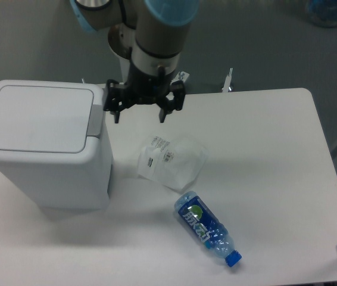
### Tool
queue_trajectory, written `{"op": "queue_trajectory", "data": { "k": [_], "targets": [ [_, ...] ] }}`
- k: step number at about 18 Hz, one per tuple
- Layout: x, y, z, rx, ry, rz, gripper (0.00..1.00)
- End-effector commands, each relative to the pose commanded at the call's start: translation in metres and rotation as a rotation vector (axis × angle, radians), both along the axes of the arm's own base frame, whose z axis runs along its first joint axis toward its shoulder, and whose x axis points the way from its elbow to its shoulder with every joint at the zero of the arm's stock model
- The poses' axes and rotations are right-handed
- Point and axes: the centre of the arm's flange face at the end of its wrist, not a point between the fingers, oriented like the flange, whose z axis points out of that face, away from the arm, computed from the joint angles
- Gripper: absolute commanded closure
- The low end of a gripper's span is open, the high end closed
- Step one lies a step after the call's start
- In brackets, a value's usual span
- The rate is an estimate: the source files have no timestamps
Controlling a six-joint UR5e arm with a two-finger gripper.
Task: Open the trash can
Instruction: 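Move the open gripper over to the white trash can's lid edge, then push the gripper finger against the lid edge to flip it open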
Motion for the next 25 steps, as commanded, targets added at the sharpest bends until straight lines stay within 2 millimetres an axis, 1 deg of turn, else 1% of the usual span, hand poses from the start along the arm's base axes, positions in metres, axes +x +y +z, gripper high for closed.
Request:
{"op": "queue_trajectory", "data": {
  "k": [4, 6, 12, 14, 18, 22, 25],
  "targets": [
    [0.004, 0.001, 0.002, 0.003, 0.003, -0.006, 0.0],
    [0.002, 0.003, -0.002, -0.004, -0.002, -0.006, 0.0],
    [0.005, 0.008, -0.022, -0.004, -0.002, -0.017, 0.0],
    [0.006, 0.009, -0.021, -0.002, 0.0, -0.02, 0.0],
    [0.004, 0.01, -0.012, 0.012, 0.014, -0.017, 0.0],
    [0.004, 0.011, -0.014, 0.009, 0.011, -0.02, 0.0],
    [0.005, 0.011, -0.021, -0.001, 0.001, -0.02, 0.0]
  ]
}}
